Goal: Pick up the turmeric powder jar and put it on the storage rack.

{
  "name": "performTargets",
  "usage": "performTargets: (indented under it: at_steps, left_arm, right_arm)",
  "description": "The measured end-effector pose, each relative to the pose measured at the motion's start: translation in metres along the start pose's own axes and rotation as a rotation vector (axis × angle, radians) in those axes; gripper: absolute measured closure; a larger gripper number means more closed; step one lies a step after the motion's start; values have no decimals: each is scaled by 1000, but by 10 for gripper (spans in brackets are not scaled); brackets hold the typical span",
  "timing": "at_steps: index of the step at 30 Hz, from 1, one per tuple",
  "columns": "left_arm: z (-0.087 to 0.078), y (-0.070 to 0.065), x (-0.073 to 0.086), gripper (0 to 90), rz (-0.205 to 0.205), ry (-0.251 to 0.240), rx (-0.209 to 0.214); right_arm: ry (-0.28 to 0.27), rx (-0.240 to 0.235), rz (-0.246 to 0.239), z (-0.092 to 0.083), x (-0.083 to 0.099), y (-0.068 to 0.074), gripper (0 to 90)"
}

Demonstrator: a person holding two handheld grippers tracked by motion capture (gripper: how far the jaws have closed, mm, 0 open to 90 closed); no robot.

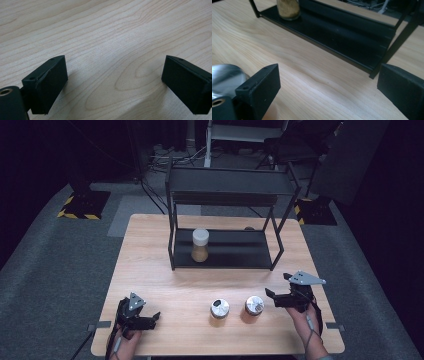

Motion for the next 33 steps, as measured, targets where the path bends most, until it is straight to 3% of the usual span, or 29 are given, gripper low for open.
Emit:
performTargets:
  at_steps: [4,9,23,28,33]
  left_arm:
    - [0,0,0,66,1,-1,0]
    - [0,0,0,66,0,0,0]
    - [0,0,0,65,1,-1,0]
    - [0,0,0,65,-1,0,0]
    - [0,0,0,65,0,1,-1]
  right_arm:
    - [-30,-15,-8,-5,-5,10,45]
    - [-64,-84,8,-6,-14,25,44]
    - [-119,-242,-63,2,-40,96,44]
    - [-112,-264,-69,10,-42,115,44]
    - [-109,-245,-81,19,-38,134,55]
Point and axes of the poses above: each handheld gripper's, and its own axes: z roughly forward along the jaws, x roughly out of its underside, y roughly to its left, the point moved 8 cm from there along z, roughly forward along the jaws, and after that the axes turned 3 degrees about y, right-handed, at the moved point
